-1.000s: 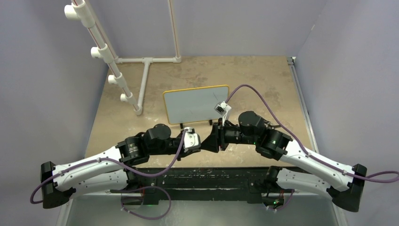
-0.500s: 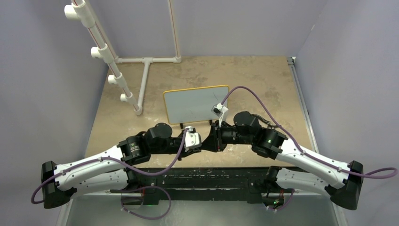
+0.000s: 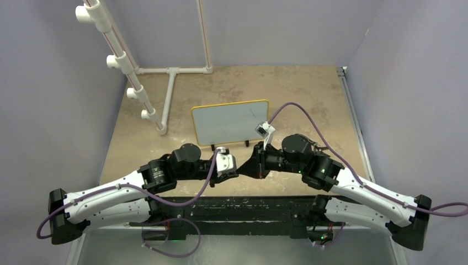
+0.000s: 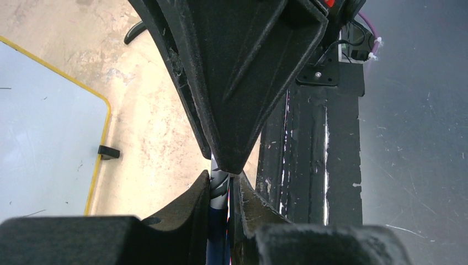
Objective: Write a sentence on the whiteboard
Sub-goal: Open the pen cap.
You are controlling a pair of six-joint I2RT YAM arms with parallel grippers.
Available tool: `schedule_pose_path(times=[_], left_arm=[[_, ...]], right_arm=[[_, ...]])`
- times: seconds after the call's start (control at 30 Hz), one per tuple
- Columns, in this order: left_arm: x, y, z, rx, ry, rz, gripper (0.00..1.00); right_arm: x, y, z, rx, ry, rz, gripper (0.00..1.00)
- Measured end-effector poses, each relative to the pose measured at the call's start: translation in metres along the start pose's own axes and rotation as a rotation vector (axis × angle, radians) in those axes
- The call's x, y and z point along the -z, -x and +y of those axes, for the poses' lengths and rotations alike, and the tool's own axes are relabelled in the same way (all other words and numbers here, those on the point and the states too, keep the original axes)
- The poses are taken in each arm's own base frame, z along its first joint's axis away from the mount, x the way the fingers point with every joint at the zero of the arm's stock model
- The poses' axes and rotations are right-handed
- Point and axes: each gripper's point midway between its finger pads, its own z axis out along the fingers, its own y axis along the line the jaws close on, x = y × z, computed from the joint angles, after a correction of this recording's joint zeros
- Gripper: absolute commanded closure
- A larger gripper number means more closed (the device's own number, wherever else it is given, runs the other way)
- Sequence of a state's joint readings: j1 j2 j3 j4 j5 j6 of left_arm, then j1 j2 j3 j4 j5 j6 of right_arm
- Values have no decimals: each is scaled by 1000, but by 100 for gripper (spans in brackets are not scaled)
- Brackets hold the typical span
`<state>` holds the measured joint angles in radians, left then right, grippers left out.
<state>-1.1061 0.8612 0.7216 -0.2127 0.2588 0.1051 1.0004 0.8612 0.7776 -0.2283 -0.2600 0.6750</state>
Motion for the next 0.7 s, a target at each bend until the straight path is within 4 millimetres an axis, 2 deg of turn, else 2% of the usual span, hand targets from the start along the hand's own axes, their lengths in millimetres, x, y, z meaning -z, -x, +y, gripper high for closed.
schedule_pose_path(times=[0.07,0.13,0.33,0.53,0.67,0.7], left_arm=[[0,2,0,-1,0,-7,100],[0,-1,0,2,0,3,100],[1,-3,0,7,-1,13,100],[1,-3,-1,7,-11,12,100],[1,-3,-2,9,-14,11,100],[1,-3,-2,13,-12,10,93]], right_arm=[[1,2,1,-2,0,-10,65],[2,5,2,-4,2,-23,58],[3,9,2,-1,0,-45,60],[1,9,2,-4,-1,-44,79],[1,11,3,-3,4,-50,100],[1,11,2,-6,1,-49,100]])
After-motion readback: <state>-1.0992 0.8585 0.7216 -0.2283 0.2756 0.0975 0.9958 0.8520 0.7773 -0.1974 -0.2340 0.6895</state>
